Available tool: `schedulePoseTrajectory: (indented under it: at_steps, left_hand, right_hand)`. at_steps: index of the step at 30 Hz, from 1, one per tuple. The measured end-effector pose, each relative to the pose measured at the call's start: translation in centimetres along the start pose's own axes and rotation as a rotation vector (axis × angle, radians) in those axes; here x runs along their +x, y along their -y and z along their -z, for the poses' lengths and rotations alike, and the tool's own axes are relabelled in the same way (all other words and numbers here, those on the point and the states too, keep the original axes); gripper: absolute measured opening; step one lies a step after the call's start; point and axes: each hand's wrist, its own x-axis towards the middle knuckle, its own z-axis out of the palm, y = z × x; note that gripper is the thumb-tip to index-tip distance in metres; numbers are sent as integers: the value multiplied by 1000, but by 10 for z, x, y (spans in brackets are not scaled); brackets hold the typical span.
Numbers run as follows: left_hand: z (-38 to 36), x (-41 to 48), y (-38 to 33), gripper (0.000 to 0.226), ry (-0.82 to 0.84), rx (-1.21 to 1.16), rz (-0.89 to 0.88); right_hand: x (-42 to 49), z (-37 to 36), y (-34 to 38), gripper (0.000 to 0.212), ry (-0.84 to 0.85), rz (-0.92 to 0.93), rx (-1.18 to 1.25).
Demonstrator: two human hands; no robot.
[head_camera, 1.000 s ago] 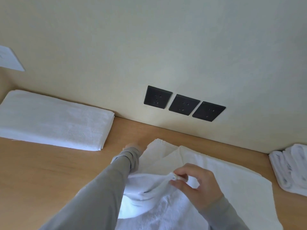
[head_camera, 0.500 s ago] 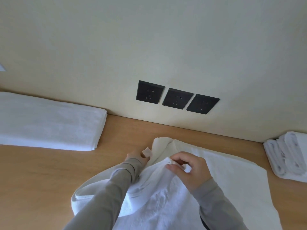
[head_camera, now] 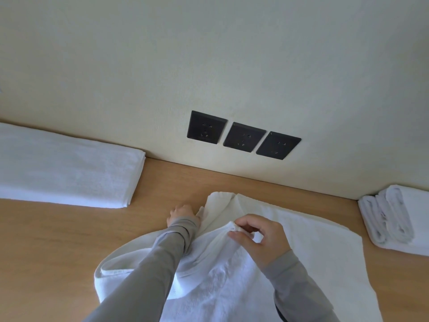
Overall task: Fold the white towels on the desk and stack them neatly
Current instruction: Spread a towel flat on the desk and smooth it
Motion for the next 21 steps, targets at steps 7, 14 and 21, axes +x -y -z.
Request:
schedulePoseTrajectory:
  at_steps: [7,14,21]
  left_hand:
    - [65,-56,7,25,-311,-634,-421]
    - [98,-129,22,42,-253,-1119,-559]
    - [92,-149,33,41,-179,-1247,-582]
  right_hand:
    - [16,-1,26,10,-41,91,110]
    - [33,-7,58,6,-34,188,191]
    - [41,-17,59,8,143,121,109]
